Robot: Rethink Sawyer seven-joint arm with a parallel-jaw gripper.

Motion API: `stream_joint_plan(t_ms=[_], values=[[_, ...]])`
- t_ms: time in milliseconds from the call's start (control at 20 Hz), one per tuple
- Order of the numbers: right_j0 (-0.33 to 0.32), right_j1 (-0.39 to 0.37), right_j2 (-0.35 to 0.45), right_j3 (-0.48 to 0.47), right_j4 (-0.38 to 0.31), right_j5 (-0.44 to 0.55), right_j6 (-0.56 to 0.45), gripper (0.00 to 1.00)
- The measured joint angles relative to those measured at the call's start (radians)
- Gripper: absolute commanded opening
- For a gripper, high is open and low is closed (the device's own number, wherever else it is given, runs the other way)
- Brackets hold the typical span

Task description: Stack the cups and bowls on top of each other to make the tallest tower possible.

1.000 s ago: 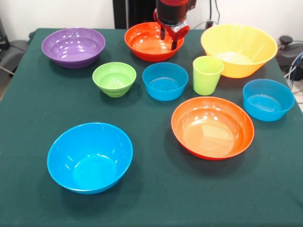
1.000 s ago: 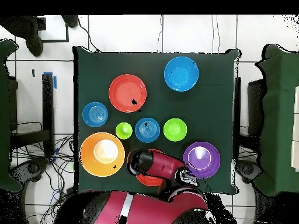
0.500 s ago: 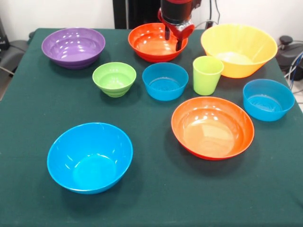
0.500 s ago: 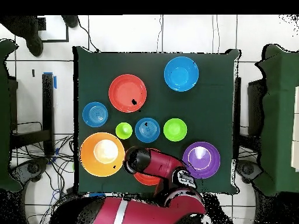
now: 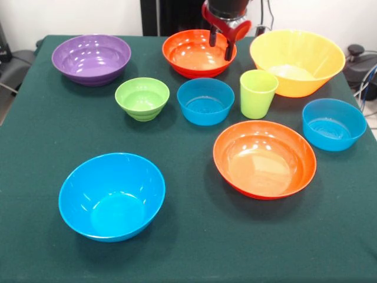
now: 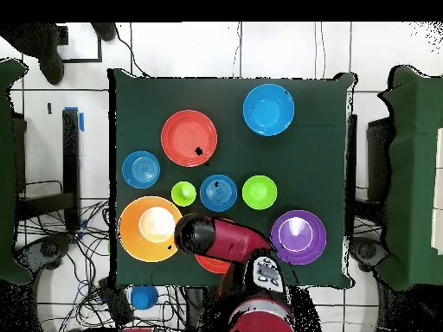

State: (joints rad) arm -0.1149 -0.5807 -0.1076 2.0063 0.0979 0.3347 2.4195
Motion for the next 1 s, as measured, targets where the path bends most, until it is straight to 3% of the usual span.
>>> stream_joint_plan(t_ms=[550, 1000], values=[[0.142, -0.115, -0.065, -0.004, 0.085, 0.001, 0.0, 1.0], [0.294, -0.088, -0.105, -0.029, 0.27, -0.036, 0.008, 1.0]])
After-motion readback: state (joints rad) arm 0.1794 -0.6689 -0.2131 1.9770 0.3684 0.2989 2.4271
